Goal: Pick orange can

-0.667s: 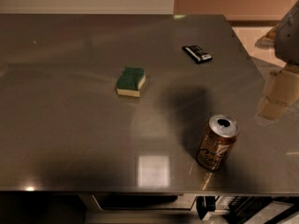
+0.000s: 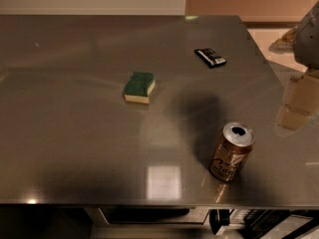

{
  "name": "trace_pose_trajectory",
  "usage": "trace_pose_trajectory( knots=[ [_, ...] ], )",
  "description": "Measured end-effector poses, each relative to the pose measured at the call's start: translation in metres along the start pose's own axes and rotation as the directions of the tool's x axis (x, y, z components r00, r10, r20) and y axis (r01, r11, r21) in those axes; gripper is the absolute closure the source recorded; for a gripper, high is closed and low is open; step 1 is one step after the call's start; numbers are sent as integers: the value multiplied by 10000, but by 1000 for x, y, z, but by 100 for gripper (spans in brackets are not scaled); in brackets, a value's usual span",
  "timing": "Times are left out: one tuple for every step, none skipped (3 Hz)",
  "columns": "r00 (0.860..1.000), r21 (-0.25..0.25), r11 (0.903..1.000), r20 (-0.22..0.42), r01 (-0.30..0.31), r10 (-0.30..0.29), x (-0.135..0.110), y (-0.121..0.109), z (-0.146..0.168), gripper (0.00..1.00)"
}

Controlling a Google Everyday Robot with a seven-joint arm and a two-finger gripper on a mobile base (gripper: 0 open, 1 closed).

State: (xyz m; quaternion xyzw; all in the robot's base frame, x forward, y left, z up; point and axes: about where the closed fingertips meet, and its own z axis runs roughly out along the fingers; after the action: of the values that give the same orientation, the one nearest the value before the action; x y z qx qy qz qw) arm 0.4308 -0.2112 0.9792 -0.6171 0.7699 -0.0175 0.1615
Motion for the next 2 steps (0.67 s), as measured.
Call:
trace_pose_trajectory(
  knots=[
    [9949,-651,9962,870,574,-516,-1,19,-3,0],
    [9687,-1061,9825,2127,1532,-1281,-10,41,0,0]
  ],
)
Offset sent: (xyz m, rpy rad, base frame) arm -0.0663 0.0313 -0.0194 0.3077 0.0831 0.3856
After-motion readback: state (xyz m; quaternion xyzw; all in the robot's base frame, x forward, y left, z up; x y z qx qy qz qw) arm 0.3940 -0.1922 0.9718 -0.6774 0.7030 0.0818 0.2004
